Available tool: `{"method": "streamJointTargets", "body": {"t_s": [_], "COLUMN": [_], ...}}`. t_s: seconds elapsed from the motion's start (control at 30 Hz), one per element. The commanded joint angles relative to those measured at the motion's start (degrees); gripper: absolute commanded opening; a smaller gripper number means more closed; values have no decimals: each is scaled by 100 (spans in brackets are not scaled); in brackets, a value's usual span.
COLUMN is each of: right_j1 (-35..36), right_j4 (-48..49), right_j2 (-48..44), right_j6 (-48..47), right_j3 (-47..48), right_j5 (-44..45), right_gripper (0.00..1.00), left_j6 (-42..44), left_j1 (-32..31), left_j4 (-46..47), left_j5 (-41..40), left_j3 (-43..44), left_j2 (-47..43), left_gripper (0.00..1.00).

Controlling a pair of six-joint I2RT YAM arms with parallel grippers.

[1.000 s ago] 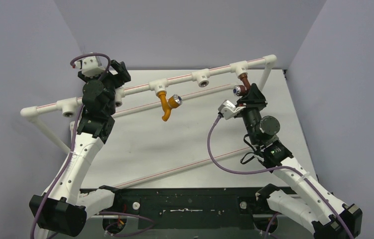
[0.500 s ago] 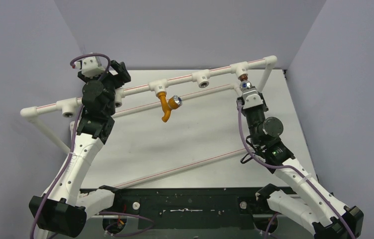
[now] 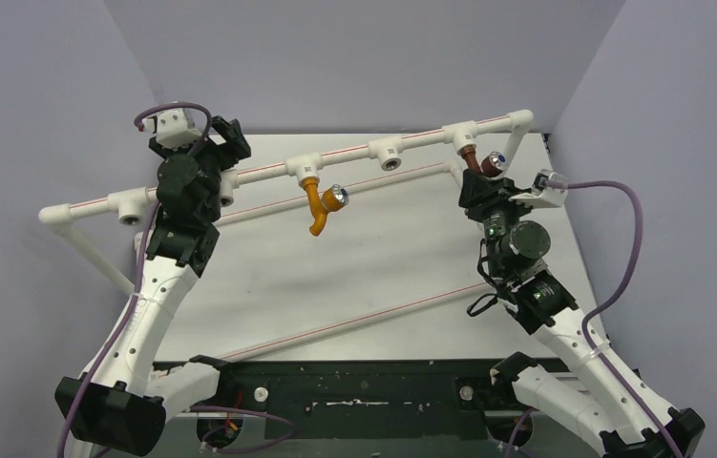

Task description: Install the water faucets

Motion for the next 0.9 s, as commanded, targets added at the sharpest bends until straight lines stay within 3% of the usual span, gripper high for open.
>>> {"method": "streamJointTargets", "body": {"t_s": [0.0, 0.47, 0.87], "right_j1": [-30, -30, -26], "right_j4": [2, -1319, -1899], "right_j2": [-176, -403, -487], "right_j6": [3032, 6737, 7173], "right_j3": [260, 149, 107], "right_j5": [740, 500, 390], "right_gripper": [0, 0, 0], "left_j6": [-87, -104, -82], "left_j1": [-104, -101, -101], "left_j4": [-1510, -1500, -1516], "left_j5": [183, 220, 153], "left_j3": [-450, -433, -438], "left_j2": [239, 252, 255], "left_gripper": [78, 78, 78]}}
